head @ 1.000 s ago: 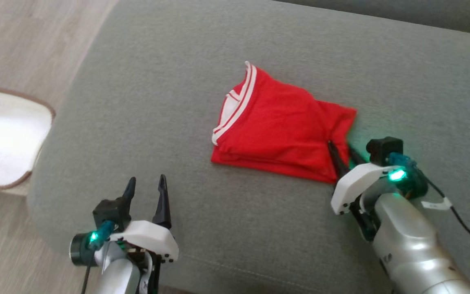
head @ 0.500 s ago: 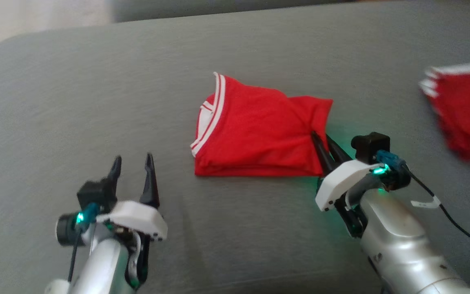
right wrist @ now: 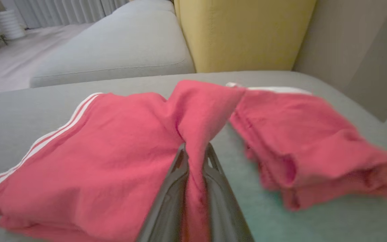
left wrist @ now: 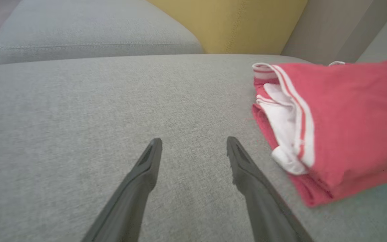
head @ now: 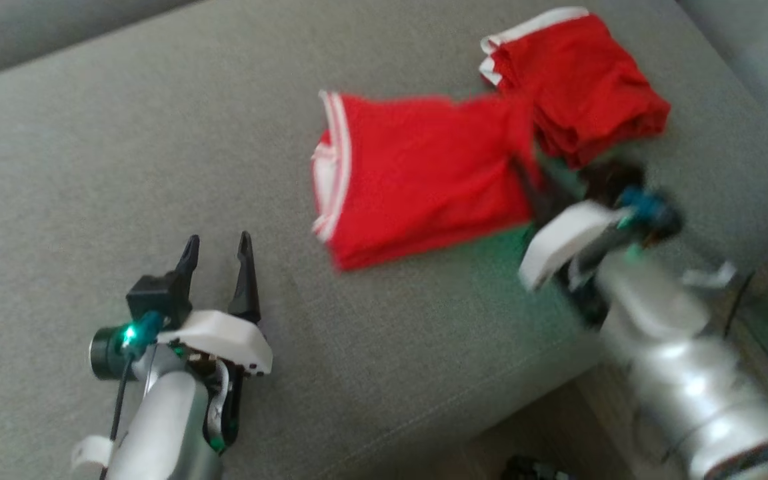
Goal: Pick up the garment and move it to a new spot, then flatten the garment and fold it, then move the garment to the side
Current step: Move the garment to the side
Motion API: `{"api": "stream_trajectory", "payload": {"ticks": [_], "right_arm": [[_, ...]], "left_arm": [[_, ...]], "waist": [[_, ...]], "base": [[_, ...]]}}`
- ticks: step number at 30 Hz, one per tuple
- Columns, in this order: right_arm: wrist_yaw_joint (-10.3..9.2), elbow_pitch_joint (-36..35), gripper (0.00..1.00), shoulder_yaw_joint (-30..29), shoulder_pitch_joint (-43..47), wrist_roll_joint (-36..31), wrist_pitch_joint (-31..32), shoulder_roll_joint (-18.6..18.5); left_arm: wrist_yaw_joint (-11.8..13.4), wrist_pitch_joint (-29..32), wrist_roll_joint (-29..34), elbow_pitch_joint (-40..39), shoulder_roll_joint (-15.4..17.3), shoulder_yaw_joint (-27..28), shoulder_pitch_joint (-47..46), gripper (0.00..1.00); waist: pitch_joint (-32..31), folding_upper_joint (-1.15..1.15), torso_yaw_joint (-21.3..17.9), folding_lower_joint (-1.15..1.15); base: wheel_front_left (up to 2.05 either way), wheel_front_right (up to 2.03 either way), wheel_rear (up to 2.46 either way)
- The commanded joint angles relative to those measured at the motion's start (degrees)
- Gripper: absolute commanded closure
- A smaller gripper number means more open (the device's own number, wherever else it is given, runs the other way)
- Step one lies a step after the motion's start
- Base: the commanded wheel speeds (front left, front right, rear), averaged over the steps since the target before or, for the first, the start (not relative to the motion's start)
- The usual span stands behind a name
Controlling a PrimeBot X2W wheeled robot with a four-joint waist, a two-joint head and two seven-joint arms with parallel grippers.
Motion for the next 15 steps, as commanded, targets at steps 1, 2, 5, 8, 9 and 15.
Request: {"api": "stream_trajectory", "payload": {"ticks": [1, 2, 5, 8, 9, 15], "right_arm": [[0.36, -0.9, 1.0, -1.2, -5.4, -2.0, -1.1, -1.3], [0.36, -0.2, 1.0, -2.2, -7.0, -3.2, -1.0, -2.3], [0.36, 1.1, 1.0, -4.1, -10.2, -6.1, -0.6, -4.5], [0.36, 2.5, 1.0, -6.9, -14.3, -10.6, -0.1, -8.4], [0.36, 2.7, 1.0, -7.6, -15.4, -12.4, 0.0, -10.0], [0.36, 2.9, 1.0, -12.1, -18.0, -21.6, 3.4, -16.8]], "left_arm": [[-0.4, -0.7, 0.6, -1.3, 0.5, 1.3, -2.6, 0.0], [-0.6, -0.7, 0.7, -1.1, 0.5, 1.2, -2.8, 0.0], [-0.9, -0.7, 1.1, -0.7, 0.5, 0.8, -2.8, 0.0], [-1.1, -0.7, 1.1, -0.4, 0.5, 0.7, -2.4, 0.0], [-1.1, -0.7, 1.1, -0.4, 0.5, 0.7, -2.2, 0.0], [-0.6, -0.7, 0.5, -1.0, 0.5, 1.2, -0.9, 0.0]], "waist": [[2.2, 0.0, 0.5, 0.0], [2.6, 0.0, 1.1, 0.0], [3.3, 0.0, 2.4, 0.0], [3.9, 0.0, 4.5, 0.0], [4.1, 0.0, 5.2, 0.0], [3.9, 0.0, 7.6, 0.0]], "base": [[0.0, 0.0, 0.0], [0.0, 0.0, 0.0], [0.0, 0.0, 0.0], [0.0, 0.0, 0.0], [0.0, 0.0, 0.0], [0.0, 0.0, 0.0]]}}
